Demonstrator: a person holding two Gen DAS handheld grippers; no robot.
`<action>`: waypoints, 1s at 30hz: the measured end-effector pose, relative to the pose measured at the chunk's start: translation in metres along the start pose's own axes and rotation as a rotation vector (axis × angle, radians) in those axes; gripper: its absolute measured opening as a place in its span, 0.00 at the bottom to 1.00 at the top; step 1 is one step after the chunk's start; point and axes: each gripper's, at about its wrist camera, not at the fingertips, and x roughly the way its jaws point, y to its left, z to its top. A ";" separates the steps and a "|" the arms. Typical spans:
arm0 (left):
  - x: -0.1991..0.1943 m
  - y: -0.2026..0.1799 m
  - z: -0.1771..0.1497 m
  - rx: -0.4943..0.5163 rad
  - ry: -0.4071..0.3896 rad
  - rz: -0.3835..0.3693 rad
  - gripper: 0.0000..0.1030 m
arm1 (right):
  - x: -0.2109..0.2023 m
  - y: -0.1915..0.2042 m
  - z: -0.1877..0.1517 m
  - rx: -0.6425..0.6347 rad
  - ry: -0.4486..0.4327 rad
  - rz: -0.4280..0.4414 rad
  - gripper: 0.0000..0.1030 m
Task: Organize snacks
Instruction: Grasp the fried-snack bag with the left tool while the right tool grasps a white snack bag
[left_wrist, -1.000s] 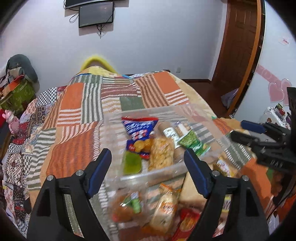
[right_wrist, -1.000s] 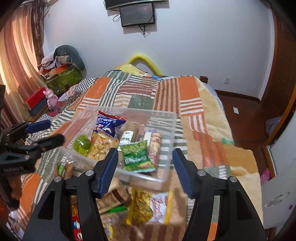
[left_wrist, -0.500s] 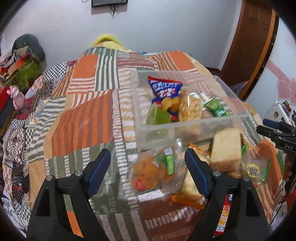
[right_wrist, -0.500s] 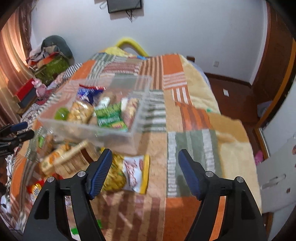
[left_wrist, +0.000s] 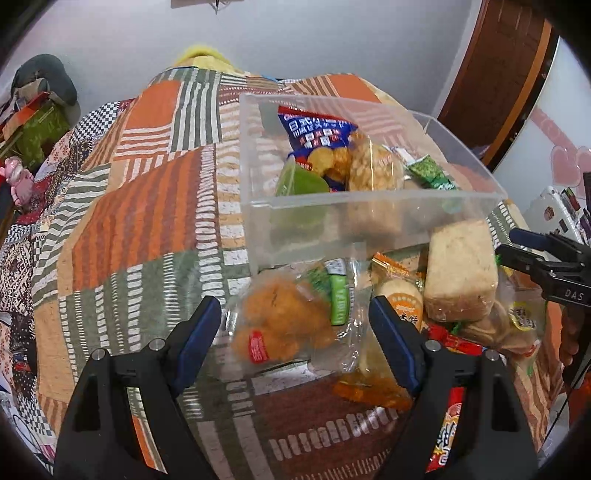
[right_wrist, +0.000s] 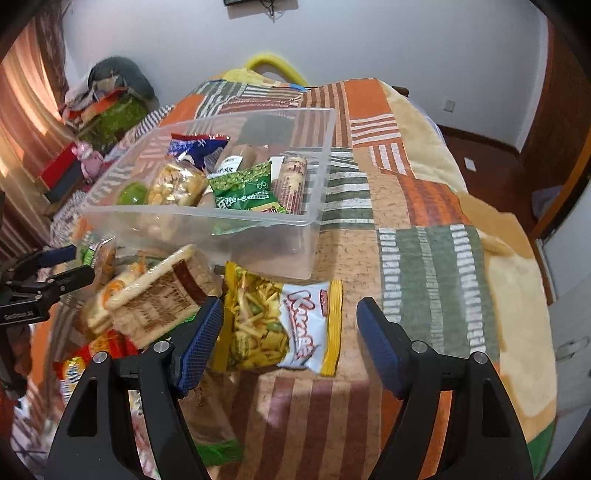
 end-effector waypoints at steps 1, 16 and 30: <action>0.003 -0.001 0.000 0.004 0.003 0.010 0.80 | 0.004 -0.001 0.001 0.003 0.011 -0.005 0.70; 0.024 -0.003 0.002 0.001 0.001 0.019 0.84 | 0.019 -0.015 -0.011 0.042 0.066 0.088 0.42; 0.017 -0.013 -0.007 0.032 -0.030 0.022 0.53 | -0.006 -0.017 -0.017 0.047 -0.008 0.062 0.23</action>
